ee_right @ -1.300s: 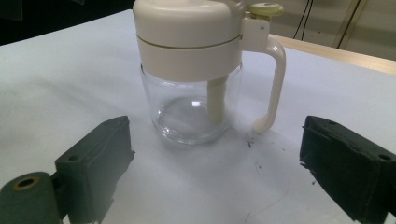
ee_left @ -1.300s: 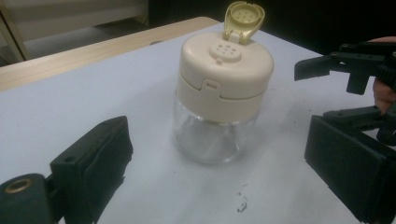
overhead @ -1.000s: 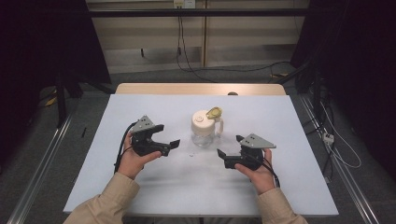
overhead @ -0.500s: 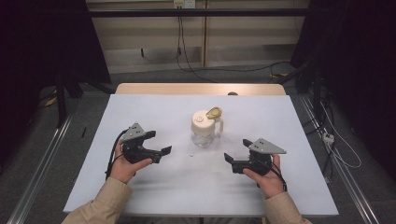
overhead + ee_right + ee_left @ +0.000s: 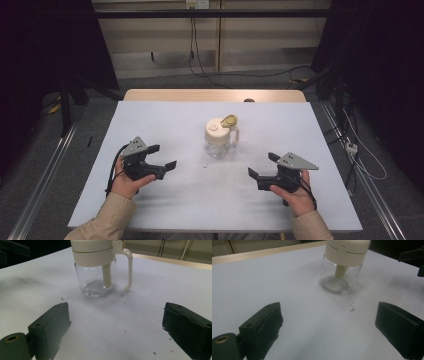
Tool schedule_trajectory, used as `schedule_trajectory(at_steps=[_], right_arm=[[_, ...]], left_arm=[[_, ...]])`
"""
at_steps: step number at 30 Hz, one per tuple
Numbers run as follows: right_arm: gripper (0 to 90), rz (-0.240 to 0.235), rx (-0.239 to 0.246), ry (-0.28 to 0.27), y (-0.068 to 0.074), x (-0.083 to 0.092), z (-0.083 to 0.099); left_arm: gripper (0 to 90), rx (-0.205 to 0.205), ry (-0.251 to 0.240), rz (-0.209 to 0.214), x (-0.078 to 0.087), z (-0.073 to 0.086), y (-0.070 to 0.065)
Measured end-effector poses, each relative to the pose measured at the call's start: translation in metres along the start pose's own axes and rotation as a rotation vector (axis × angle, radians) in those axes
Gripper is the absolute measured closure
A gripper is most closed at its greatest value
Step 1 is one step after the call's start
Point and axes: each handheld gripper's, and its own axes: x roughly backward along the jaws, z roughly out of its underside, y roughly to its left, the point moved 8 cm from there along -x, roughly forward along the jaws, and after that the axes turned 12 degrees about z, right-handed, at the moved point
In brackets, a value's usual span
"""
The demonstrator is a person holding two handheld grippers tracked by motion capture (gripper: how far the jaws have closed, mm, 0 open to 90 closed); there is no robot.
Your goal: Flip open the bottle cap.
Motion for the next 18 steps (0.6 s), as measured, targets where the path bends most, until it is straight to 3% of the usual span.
schedule_trajectory(at_steps=[18], right_arm=[[7.6, 0.031, 0.007, 0.013, -0.016, 0.018, 0.014]], left_arm=[[6.9, 0.010, 0.000, -0.011, 0.014, 0.013, 0.000]])
